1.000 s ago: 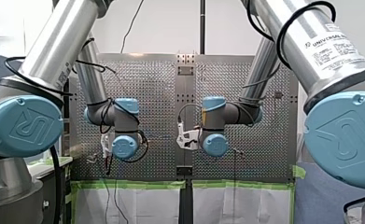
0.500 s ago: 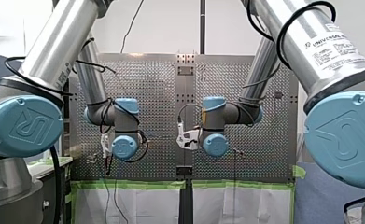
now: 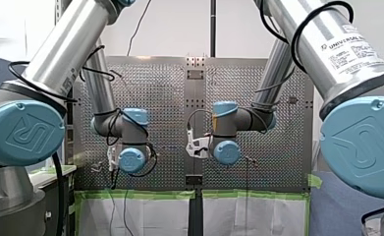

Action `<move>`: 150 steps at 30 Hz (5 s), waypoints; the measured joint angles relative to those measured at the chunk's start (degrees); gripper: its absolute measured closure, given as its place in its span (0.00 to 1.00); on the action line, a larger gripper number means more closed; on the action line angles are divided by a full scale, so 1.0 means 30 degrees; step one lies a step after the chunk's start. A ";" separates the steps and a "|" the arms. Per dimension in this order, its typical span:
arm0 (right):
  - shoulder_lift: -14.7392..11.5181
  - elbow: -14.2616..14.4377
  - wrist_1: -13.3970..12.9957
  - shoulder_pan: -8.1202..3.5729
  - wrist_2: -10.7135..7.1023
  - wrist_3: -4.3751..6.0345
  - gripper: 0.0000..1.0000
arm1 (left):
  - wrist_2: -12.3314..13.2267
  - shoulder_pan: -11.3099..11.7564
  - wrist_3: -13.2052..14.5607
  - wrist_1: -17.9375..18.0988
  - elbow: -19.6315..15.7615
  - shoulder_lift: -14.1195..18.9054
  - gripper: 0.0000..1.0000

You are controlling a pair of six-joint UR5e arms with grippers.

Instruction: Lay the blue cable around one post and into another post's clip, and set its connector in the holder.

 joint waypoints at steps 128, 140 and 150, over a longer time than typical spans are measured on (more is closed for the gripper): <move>-0.3477 -1.0490 1.0725 0.2305 -0.2577 0.0976 1.00 | 0.3631 0.9292 -1.1107 -1.1575 0.4137 1.2620 0.99; -0.2961 -1.2651 1.1585 0.2520 -0.2592 0.1051 1.00 | 0.3665 1.1340 -1.1374 -1.1985 0.5567 1.2717 0.99; -0.2089 -1.4272 1.2731 0.2626 -0.2622 0.1020 1.00 | 0.4406 1.2948 -1.1280 -1.2210 0.7063 1.2716 0.99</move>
